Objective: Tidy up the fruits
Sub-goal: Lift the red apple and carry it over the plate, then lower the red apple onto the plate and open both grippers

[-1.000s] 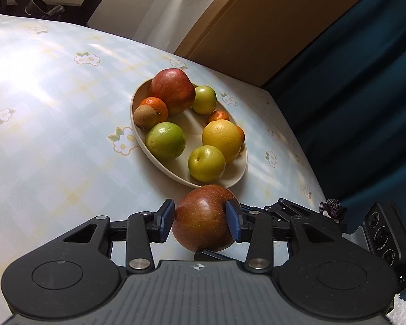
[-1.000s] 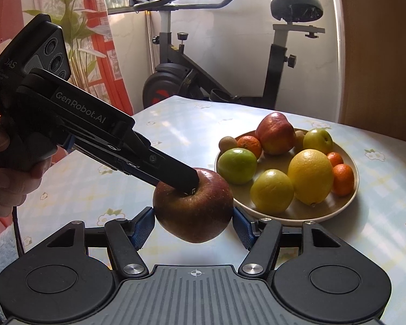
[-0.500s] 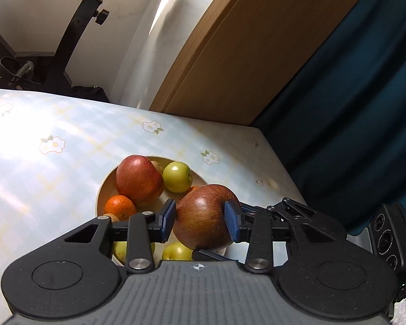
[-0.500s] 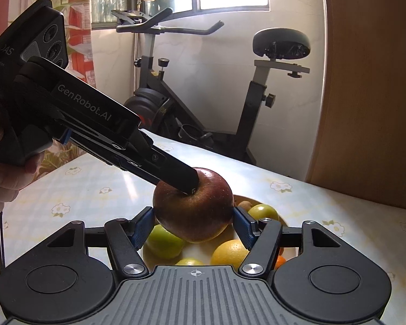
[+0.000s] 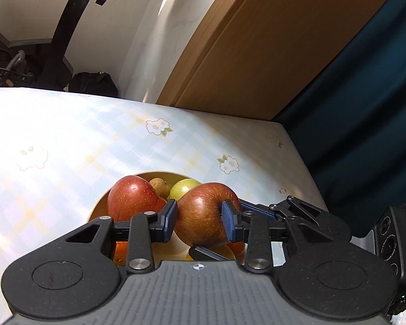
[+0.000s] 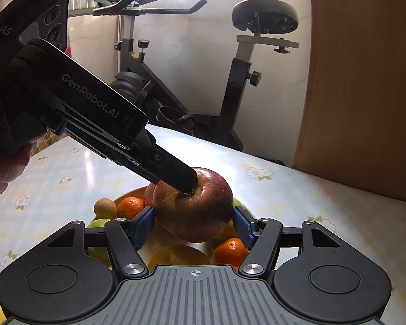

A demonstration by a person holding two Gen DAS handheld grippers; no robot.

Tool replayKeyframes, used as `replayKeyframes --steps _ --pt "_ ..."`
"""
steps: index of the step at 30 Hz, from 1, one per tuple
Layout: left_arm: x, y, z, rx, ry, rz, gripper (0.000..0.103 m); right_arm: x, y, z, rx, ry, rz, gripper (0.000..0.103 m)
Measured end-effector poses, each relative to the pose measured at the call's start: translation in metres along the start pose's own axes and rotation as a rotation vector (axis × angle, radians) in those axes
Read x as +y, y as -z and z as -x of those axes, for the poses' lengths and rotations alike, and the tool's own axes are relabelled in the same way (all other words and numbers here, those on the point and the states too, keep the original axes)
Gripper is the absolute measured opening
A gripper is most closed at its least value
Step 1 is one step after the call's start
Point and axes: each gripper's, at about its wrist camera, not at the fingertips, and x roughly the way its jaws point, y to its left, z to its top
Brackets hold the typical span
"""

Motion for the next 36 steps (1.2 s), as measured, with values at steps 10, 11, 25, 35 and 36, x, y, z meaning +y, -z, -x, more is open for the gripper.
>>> replayKeyframes --steps 10,11,25,35,36 --pt "0.0 0.002 -0.002 -0.018 -0.016 -0.011 0.037 -0.002 0.006 -0.002 0.015 -0.002 -0.033 0.061" --pt "-0.001 0.002 -0.001 -0.024 -0.021 -0.013 0.037 -0.002 0.006 -0.003 0.02 0.002 -0.031 0.061" --pt "0.005 0.016 0.033 -0.071 -0.068 -0.028 0.037 0.003 0.013 0.014 0.026 0.05 -0.068 0.063" --pt "0.013 0.03 0.06 -0.102 -0.121 -0.053 0.037 0.016 0.02 0.033 0.015 0.064 -0.089 0.063" --pt "0.015 0.033 0.062 -0.104 -0.126 -0.055 0.037 0.018 0.021 0.034 0.013 0.065 -0.091 0.063"
